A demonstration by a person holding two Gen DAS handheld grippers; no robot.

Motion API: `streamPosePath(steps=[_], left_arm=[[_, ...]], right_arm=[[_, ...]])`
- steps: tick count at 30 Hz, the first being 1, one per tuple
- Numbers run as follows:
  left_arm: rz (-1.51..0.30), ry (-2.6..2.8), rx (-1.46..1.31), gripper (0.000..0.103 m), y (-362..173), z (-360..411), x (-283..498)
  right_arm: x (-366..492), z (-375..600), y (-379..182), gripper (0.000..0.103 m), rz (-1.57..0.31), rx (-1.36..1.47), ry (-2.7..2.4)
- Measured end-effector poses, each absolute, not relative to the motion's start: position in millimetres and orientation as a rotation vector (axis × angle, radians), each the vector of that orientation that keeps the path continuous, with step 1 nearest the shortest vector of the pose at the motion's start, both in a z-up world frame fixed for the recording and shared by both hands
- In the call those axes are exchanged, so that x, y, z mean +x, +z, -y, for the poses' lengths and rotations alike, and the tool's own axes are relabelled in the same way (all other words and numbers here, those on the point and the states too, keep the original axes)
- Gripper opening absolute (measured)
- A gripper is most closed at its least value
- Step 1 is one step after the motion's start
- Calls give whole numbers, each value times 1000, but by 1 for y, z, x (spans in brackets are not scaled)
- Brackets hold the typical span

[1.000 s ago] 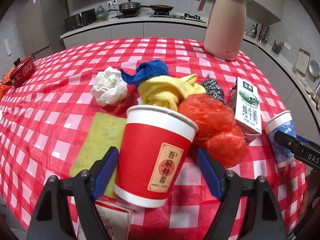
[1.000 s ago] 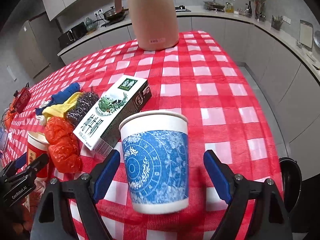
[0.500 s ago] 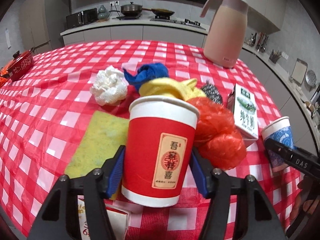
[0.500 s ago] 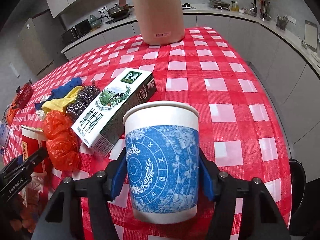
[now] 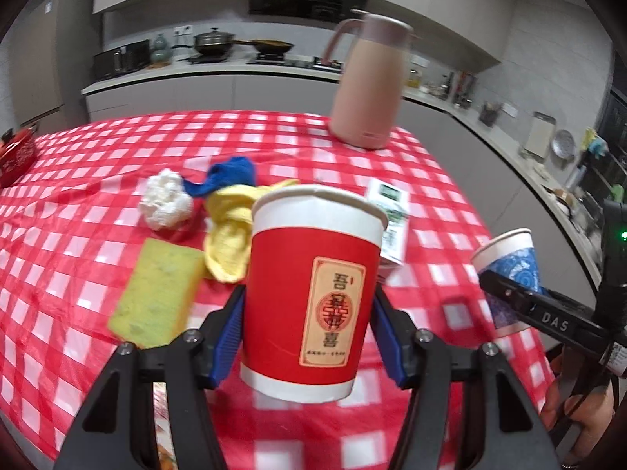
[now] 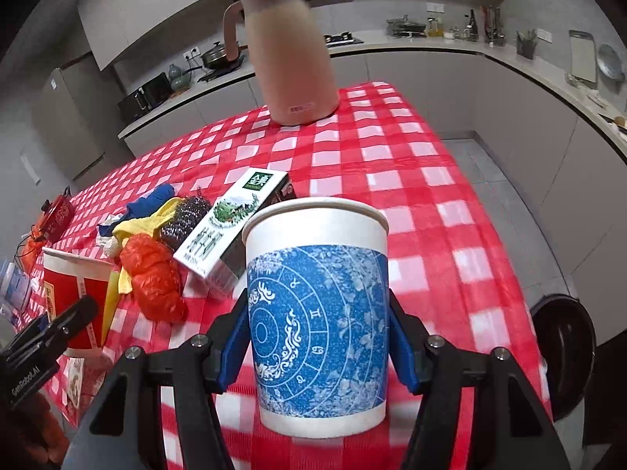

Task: Collect trash
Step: 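Carry both cups to the black bin and release them inside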

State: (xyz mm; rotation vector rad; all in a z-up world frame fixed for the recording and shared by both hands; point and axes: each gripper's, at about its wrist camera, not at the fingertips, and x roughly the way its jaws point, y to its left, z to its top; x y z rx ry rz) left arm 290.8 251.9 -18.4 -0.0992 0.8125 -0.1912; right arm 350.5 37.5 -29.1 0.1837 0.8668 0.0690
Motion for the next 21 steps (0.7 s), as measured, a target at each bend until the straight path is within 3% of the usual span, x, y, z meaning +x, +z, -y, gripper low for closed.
streamPosePath(steps=[21], left_arm=[[-797, -407, -9, 61, -13, -137, 242]], right_arm=[[249, 55, -18, 64, -818, 276, -76]])
